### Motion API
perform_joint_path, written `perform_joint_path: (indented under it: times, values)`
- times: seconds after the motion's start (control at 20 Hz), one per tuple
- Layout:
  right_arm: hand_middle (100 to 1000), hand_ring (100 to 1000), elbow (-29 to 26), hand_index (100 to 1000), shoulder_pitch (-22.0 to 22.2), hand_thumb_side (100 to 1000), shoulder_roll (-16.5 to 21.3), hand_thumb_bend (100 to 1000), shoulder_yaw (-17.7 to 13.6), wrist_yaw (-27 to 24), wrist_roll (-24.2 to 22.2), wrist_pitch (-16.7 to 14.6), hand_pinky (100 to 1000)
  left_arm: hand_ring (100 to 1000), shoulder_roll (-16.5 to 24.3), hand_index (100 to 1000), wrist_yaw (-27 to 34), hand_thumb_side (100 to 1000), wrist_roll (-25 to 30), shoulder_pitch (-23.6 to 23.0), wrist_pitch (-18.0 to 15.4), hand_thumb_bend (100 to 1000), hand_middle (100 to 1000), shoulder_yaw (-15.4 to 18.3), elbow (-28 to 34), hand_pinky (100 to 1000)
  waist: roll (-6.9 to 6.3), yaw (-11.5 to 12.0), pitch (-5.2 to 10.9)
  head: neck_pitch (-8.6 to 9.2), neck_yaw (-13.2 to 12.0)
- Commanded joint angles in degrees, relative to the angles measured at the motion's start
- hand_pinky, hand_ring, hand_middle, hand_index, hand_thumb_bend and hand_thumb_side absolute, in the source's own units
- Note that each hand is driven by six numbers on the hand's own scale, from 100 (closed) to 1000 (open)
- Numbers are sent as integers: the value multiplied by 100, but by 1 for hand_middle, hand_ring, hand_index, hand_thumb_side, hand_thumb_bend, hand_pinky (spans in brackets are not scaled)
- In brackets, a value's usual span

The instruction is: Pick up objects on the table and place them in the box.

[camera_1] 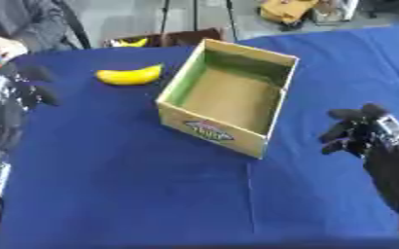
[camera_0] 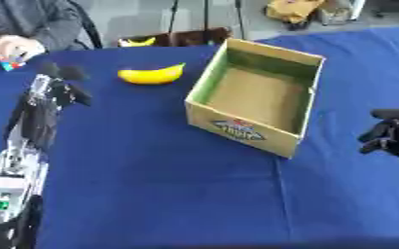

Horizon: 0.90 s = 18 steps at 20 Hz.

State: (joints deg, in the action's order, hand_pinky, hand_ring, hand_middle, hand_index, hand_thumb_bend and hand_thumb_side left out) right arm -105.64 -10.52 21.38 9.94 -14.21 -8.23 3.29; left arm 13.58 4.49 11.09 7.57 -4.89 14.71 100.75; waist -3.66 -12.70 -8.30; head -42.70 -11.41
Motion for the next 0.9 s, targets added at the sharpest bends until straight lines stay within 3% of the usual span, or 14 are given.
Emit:
perform_joint_path:
  times: [0.05, 0.6, 0.65, 0.9]
  values:
    - [514, 606, -123, 756, -30, 1000, 63, 100, -28, -11, 13, -9, 550, 528, 90, 756, 11, 1000, 2, 39, -12, 150, 633, 56, 128, 536, 22, 0, 74, 59, 5]
    - [514, 606, -121, 756, -27, 1000, 62, 100, -31, -10, 20, -10, 550, 529, 115, 755, -4, 991, 1, 33, -18, 133, 633, 61, 135, 536, 19, -13, 73, 65, 4]
    - [514, 606, -121, 756, -28, 1000, 63, 100, -30, -10, 19, -9, 550, 530, 159, 756, -32, 921, 15, 28, -25, 100, 636, 60, 134, 537, 17, -17, 72, 63, 3]
    - [514, 606, -115, 756, -21, 1000, 79, 100, -16, 2, 9, -5, 550, 532, 643, 755, -412, 610, 179, -18, -156, 100, 634, 28, 59, 539, -3, -42, 83, 39, -22]
